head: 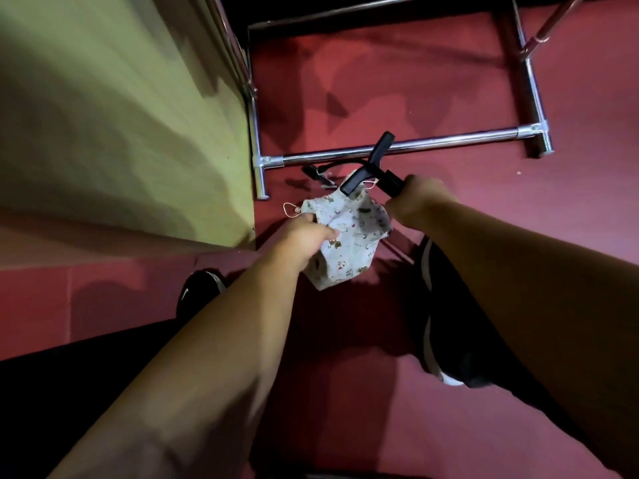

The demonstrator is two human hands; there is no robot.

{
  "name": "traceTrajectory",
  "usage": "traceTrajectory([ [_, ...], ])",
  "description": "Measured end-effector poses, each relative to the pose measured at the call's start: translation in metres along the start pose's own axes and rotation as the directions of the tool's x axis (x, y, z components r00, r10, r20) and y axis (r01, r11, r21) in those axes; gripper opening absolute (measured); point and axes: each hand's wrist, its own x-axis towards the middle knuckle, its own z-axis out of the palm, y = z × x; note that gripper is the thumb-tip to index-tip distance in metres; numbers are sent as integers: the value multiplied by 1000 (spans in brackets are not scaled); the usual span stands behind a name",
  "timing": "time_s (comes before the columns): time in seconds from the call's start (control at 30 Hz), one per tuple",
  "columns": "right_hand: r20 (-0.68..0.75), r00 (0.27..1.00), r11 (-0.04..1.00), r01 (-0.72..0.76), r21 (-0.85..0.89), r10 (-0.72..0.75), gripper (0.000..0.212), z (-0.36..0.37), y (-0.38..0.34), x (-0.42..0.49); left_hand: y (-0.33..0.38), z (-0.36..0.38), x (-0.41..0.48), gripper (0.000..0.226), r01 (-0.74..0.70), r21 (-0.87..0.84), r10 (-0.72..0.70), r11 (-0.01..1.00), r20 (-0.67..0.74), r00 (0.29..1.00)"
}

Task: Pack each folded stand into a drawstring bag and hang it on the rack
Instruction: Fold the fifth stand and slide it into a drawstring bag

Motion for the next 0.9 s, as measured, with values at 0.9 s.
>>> traceTrajectory([
  [0.9, 88, 952, 473, 64, 879, -293, 23, -134, -84, -253, 129, -125, -373, 39, -356, -177, 394, 917, 283, 874],
])
